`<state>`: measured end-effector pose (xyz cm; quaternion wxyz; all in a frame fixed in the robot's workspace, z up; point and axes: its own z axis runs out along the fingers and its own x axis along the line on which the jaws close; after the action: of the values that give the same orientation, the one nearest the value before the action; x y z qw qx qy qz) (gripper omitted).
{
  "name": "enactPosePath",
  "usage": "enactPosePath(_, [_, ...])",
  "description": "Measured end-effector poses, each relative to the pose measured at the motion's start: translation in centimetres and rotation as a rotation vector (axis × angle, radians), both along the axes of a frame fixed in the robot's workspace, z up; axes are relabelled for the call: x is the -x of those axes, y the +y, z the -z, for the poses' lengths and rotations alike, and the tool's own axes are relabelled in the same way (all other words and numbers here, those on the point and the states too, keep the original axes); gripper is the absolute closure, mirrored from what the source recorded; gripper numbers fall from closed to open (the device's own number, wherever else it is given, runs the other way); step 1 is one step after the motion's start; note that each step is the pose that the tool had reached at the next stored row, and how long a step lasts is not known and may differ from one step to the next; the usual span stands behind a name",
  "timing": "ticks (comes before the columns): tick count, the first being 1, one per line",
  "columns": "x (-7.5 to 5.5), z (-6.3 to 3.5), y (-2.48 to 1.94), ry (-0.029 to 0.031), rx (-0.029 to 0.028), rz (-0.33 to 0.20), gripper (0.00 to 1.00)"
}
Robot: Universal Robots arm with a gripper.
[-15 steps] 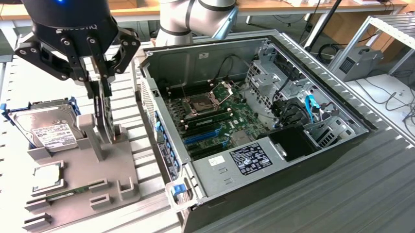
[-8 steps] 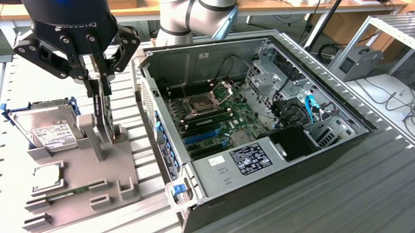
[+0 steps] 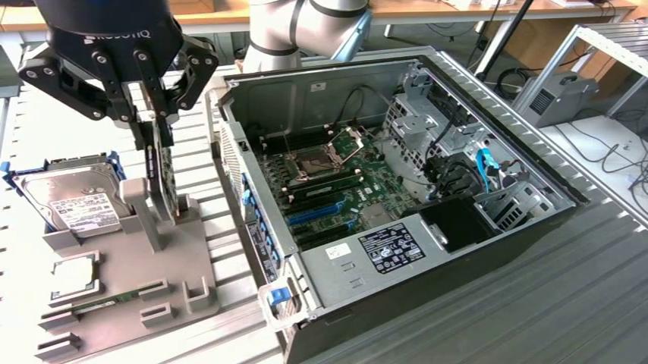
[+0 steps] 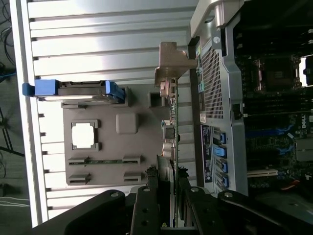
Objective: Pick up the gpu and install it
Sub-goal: 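Pick up the gpu and move the gpu toward the slot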
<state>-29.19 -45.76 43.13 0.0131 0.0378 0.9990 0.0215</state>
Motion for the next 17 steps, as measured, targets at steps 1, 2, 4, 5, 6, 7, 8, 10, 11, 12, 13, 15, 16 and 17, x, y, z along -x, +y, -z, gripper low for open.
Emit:
enactPosePath(1, [0.0, -0.06, 0.00, 0.0000, 0.0000, 0.000, 0.74])
enactPosePath(2, [0.0, -0.13, 0.00, 0.0000, 0.0000, 0.000, 0.74])
enactPosePath(4, [0.0, -0.26, 0.00, 0.0000, 0.0000, 0.000, 0.74])
enactPosePath(5, [0.0, -0.33, 0.00, 0.0000, 0.0000, 0.000, 0.74])
enactPosePath(6, [0.0, -0.40, 0.00, 0.0001, 0.0000, 0.000, 0.74])
enactPosePath(7, [0.0, -0.45, 0.00, 0.0000, 0.0000, 0.000, 0.74])
enactPosePath(8, [0.0, -0.51, 0.00, -0.0001, 0.0000, 0.000, 0.74])
enactPosePath(10, [0.0, -0.65, 0.00, 0.0000, 0.0000, 0.000, 0.74])
enactPosePath(11, [0.0, -0.71, 0.00, 0.0000, 0.0000, 0.000, 0.74])
enactPosePath(12, [0.0, -0.77, 0.00, 0.0000, 0.0000, 0.000, 0.74])
enactPosePath(13, [0.0, -0.83, 0.00, 0.0000, -0.0001, 0.000, 0.74])
enactPosePath(15, [0.0, -1.04, 0.00, 0.0000, 0.0000, 0.000, 0.74])
enactPosePath(16, [0.0, -1.09, 0.00, 0.0000, 0.0000, 0.000, 0.74])
enactPosePath(17, [0.0, -1.14, 0.00, -0.0001, -0.0001, 0.000, 0.74])
